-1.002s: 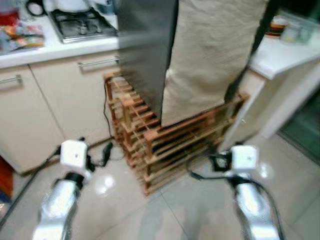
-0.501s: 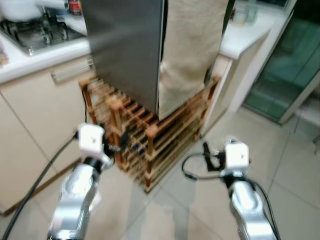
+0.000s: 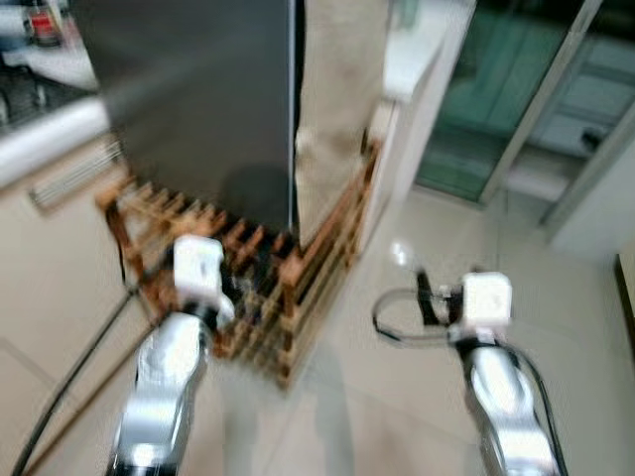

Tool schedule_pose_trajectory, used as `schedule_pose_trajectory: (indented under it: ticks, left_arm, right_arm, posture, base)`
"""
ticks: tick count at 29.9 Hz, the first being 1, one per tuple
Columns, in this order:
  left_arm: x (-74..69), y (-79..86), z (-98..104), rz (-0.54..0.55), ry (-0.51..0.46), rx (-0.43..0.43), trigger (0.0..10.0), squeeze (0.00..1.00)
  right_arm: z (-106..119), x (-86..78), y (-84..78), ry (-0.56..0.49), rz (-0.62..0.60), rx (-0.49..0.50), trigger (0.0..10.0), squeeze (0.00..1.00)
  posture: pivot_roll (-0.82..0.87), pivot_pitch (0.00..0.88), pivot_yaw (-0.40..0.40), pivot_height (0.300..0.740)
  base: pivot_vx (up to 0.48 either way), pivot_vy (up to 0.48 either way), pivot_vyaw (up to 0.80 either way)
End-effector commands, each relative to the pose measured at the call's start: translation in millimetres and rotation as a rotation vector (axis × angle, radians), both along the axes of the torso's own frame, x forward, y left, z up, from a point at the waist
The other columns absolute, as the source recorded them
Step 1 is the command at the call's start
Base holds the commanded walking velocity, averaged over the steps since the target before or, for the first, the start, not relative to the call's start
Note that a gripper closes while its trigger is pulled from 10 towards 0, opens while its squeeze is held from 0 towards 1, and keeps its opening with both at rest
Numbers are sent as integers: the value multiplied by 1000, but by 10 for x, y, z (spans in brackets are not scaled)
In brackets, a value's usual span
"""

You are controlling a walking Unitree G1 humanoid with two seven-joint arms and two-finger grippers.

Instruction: Restocking fridge

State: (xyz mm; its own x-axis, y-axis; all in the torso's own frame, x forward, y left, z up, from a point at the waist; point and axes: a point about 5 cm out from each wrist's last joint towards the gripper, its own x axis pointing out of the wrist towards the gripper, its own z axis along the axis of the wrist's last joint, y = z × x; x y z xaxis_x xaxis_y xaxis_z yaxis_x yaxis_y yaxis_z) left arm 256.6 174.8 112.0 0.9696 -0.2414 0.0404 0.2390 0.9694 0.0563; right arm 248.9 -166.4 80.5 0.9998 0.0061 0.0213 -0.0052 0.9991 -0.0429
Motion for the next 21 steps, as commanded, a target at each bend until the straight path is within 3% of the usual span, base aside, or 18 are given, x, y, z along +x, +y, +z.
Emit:
schedule_pose_trajectory:
  ticks: [1, 4, 6, 9, 13, 21]
  left_arm:
    - [-97, 177, -78, 35, 42, -2, 10000, 0]
    - [-123, 227, -83, 69, 45, -22, 10000, 0]
    - [-89, 166, -76, 71, 45, 7, 10000, 0]
    - [-70, 111, -58, 59, 34, -18, 10000, 0]
    - [-13, 4, 29, 61, 2, -62, 10000, 0]
    - [54, 47, 62, 93, 7, -62, 10000, 0]
  right_arm:
    - [-30, -99, -35, 23, -1, 0, 10000, 0]
    - [-152, -207, -108, 79, -17, -12, 10000, 0]
    - [-174, -203, -104, 86, -18, -19, 10000, 0]
    - [-158, -190, -88, 80, -14, -20, 10000, 0]
    - [-89, -112, -12, 67, 5, -18, 10000, 0]
    - [-88, -58, 56, 72, 36, -28, 10000, 0]
  posture:
    - [-90, 0, -54, 740]
    - [-97, 0, -54, 740]
    - [-100, 0, -52, 740]
    - [-100, 0, -51, 740]
    - [-96, 0, -48, 740]
    - [-82, 0, -51, 740]
  base:
    - [0, 0, 0]
    - [0, 0, 0]
    - [0, 0, 0]
    - [0, 0, 0]
    - [363, -310, 0]
    - [408, -217, 0]
